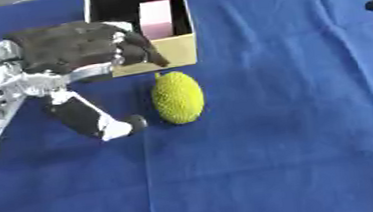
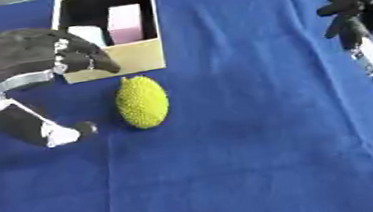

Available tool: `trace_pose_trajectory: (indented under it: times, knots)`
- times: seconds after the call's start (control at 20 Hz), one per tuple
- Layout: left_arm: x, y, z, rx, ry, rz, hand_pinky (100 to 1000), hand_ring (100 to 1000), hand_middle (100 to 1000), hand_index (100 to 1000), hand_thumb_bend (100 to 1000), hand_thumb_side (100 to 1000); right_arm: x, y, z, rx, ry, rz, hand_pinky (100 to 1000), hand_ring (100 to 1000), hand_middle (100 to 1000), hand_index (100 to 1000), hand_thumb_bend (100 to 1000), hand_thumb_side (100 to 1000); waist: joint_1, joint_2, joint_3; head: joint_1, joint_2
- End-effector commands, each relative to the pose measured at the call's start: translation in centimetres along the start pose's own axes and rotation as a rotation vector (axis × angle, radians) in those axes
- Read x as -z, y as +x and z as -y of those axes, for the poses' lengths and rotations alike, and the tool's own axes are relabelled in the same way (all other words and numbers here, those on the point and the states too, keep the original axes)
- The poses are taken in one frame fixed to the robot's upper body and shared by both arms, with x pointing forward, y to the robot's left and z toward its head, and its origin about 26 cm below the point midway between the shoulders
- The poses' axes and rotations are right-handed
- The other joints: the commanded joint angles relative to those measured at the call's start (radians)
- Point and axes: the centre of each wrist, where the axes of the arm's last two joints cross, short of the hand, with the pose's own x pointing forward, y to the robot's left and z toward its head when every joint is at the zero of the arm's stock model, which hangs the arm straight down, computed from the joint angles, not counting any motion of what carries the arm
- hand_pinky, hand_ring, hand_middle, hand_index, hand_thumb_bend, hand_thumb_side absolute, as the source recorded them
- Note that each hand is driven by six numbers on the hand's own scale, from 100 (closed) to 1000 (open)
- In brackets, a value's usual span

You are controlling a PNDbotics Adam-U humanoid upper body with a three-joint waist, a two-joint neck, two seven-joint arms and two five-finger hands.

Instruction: Pick up objects on the table and place them in the box.

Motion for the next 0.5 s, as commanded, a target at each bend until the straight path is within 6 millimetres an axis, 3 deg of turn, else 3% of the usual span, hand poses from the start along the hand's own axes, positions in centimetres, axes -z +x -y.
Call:
trace_pose_trajectory:
  times: [0.05, 0.5]
  knots:
    - [0.6, 0.5, -0.3, -0.012, 0.021, -0.044, 892, 870, 803, 932, 338, 402, 0.2, 0.5, 0.4, -0.025, 0.007, 0.009, 1000, 819, 503, 827, 100, 524, -0.004, -0.018, 0.002, 0.003, -0.012]
    - [3.8, -0.2, 2.1, -0.063, -0.011, -0.090, 885, 870, 804, 925, 229, 391, 0.0, 0.4, 0.2, -0.018, 0.012, -0.001, 1000, 819, 503, 827, 100, 523, -0.004, -0.017, 0.000, 0.009, -0.019]
